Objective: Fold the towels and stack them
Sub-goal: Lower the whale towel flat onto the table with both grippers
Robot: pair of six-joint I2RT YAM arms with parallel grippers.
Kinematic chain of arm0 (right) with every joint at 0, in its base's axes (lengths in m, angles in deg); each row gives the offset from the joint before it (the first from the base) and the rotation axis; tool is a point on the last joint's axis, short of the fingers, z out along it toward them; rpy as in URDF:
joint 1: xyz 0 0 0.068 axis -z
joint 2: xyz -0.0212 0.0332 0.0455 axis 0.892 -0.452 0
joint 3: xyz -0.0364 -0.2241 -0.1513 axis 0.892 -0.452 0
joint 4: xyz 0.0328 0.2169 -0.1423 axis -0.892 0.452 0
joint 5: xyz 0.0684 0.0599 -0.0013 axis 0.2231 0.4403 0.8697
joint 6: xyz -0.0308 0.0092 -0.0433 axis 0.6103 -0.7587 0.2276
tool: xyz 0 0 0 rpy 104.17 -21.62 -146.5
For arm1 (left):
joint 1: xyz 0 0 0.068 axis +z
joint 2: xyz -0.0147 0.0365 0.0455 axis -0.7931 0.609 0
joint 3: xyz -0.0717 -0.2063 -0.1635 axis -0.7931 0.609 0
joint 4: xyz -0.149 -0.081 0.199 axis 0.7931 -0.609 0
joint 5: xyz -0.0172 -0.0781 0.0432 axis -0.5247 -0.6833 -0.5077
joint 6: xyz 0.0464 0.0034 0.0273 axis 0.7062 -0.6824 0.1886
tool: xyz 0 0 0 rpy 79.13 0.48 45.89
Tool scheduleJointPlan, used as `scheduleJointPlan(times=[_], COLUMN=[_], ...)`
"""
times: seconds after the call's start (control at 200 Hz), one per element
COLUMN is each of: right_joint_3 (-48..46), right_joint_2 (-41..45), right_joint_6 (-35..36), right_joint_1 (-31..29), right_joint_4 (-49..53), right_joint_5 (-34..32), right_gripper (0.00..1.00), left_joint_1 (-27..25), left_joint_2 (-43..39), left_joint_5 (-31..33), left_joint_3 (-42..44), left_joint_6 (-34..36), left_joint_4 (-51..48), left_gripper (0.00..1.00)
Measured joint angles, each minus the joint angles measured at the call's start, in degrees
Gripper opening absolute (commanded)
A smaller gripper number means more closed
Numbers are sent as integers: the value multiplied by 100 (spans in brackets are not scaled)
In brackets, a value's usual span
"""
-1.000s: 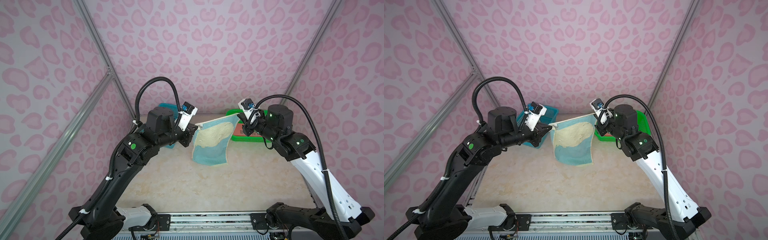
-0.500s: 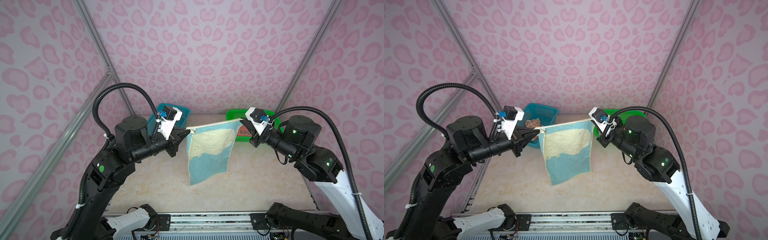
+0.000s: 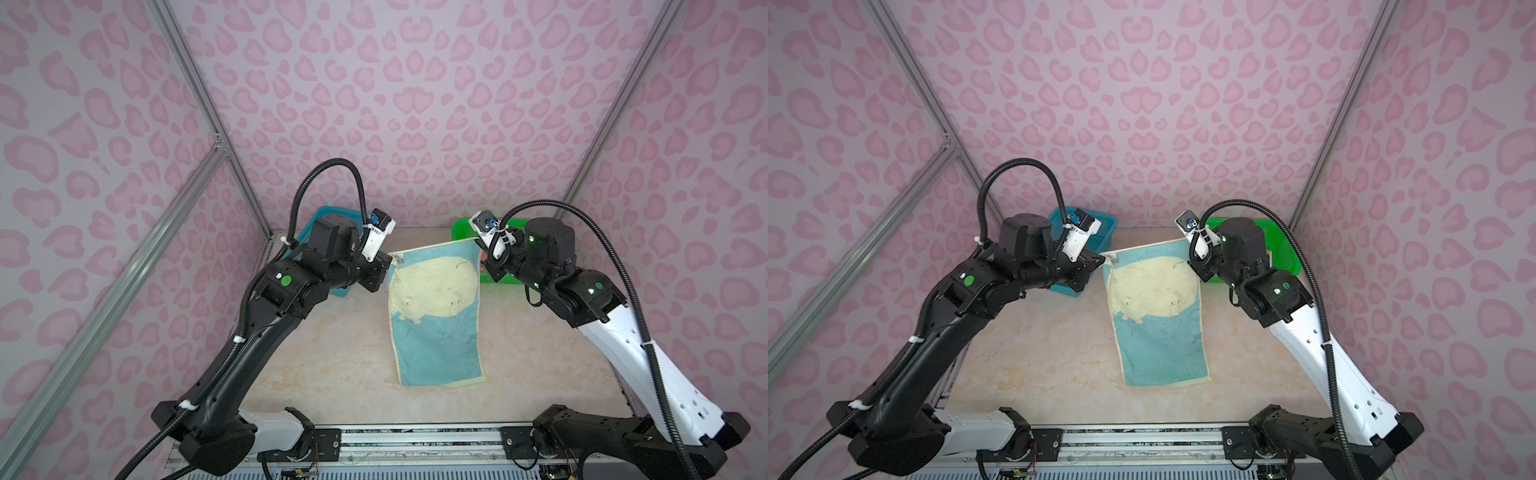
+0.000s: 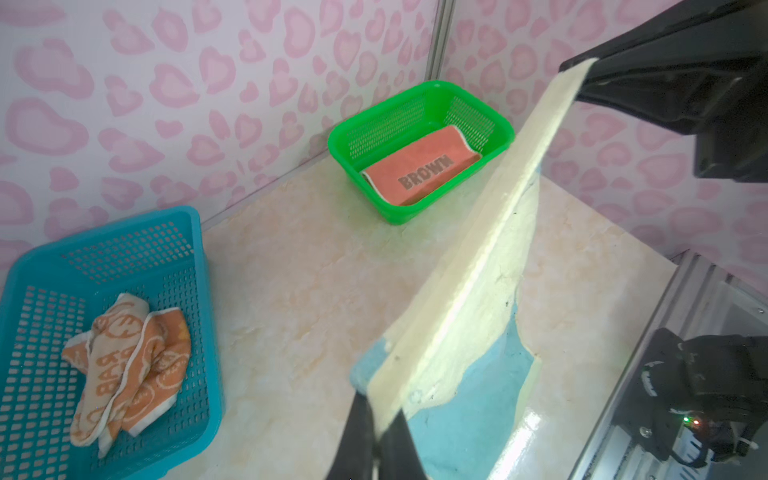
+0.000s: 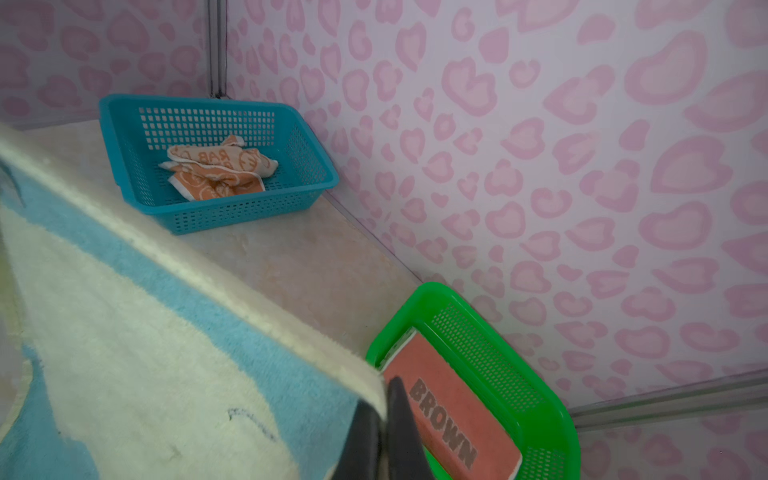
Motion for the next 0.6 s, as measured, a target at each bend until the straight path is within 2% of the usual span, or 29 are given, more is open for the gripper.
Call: scheduleJointPlan(times=[0.225, 0.415, 0.6], right_joint_3=[-225, 7, 142], right_joint_2=[-935, -1958, -2743], right_joint_6=[-15, -9, 107], right_joint_1=[542, 691, 721], right_joint_4=[-678, -1121, -1346], right_joint_5=[400, 551, 708], right_gripper=[0, 0, 0], left_joint_1=[494, 634, 636], left_joint_2=[1456, 2455, 2876], left_joint_5=[42, 686, 1329], left_joint_3=[-612, -1130, -1115], left_joint_6=[190, 317, 533], left_joint_4=[-22, -13, -46], left_gripper=[3, 3, 3])
